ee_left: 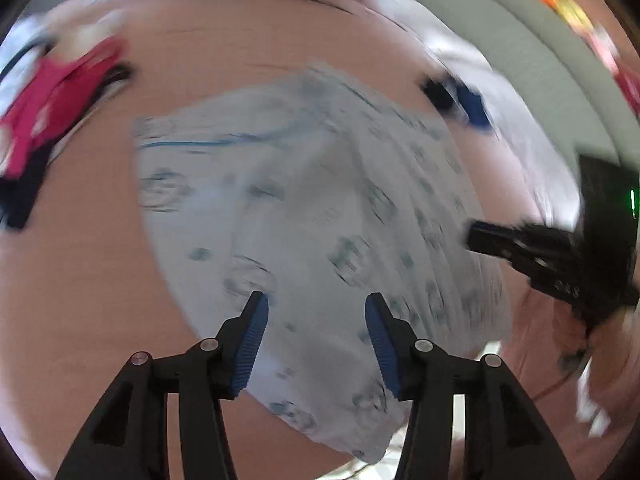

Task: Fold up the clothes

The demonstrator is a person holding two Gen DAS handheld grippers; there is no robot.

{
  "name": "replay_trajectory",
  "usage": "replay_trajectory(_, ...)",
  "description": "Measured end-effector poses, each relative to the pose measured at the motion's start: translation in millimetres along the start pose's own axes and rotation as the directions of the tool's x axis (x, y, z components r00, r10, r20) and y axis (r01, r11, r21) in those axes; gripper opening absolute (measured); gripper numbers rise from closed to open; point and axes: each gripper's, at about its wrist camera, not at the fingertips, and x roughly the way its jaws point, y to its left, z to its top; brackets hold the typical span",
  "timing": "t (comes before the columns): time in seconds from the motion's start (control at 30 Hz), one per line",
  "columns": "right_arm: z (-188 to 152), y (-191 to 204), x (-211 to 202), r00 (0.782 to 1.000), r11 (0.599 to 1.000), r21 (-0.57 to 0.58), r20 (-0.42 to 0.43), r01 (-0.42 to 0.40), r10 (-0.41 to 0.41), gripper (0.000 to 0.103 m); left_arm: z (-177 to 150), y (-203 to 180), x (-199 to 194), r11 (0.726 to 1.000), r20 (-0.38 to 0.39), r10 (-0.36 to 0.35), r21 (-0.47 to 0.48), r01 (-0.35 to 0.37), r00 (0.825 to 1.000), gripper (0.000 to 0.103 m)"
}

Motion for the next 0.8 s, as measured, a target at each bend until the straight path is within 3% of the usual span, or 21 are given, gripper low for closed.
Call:
replay_trajectory(0.1, -30, 15, 12, 0.998, 0.998, -0.066, -0.057, -0.01, 0.006, 0.012, -29, -23, 14, 0.994, -0.069, 0.072, 0.088, -0.065, 0.995, 0.046)
replay_trajectory(0.2, -67, 10, 19, 0.99, 0.998, -0.068, -0.138, 0.013, -0.022, 0.012, -60, -35, 29, 0.979, -0.144, 0.18, 0.127, -0.162, 0.973, 0.046)
replay_trajectory(0.3, -99, -11, 8, 0.99, 1.0, -0.015, -0.142, 0.022, -0.024, 0.012, -82, -51, 30, 0.965, -0.14, 0.235, 0.154, -0.213, 0.962, 0.045)
replay_trajectory(0.37, -108, -23, -2, 0.988, 0.999, 0.026, -0.15, 0.04, -0.036, 0.012, -86, -56, 26, 0.962, -0.156, 0.244, 0.165, -0.218, 0.957, 0.044)
replay_trajectory(0.47, -112, -35, -13, 0.986, 0.995, 0.063, -0.151, 0.076, -0.065, 0.012, -76, -52, 11, 0.969, -0.116, 0.202, 0.166, -0.182, 0.973, 0.044)
replay_trajectory(0.53, -98, -36, -19, 0.992, 0.996, 0.067, -0.116, 0.054, -0.046, 0.012, -59, -40, -5, 0.963, -0.015, 0.236, 0.137, -0.232, 0.972, 0.044)
replay_trajectory(0.6, -81, -34, -24, 0.997, 0.998, 0.056, -0.077, 0.036, -0.032, 0.012, -34, -10, -21, 0.966, 0.088, 0.256, 0.022, -0.259, 0.963, 0.044)
replay_trajectory(0.7, -39, -21, -25, 0.999, 0.999, -0.013, 0.002, 0.046, -0.046, 0.012, 2, 42, -31, 0.945, 0.177, 0.306, -0.176, -0.276, 0.935, 0.044)
replay_trajectory(0.77, -6, -14, -20, 0.997, 0.996, -0.049, 0.05, 0.069, -0.067, 0.012, 22, 70, -30, 0.922, 0.207, 0.352, -0.246, -0.3, 0.913, 0.04)
replay_trajectory(0.8, 14, -14, -13, 0.995, 0.995, -0.057, 0.066, 0.079, -0.075, 0.012, 30, 80, -26, 0.922, 0.209, 0.349, -0.254, -0.294, 0.914, 0.039)
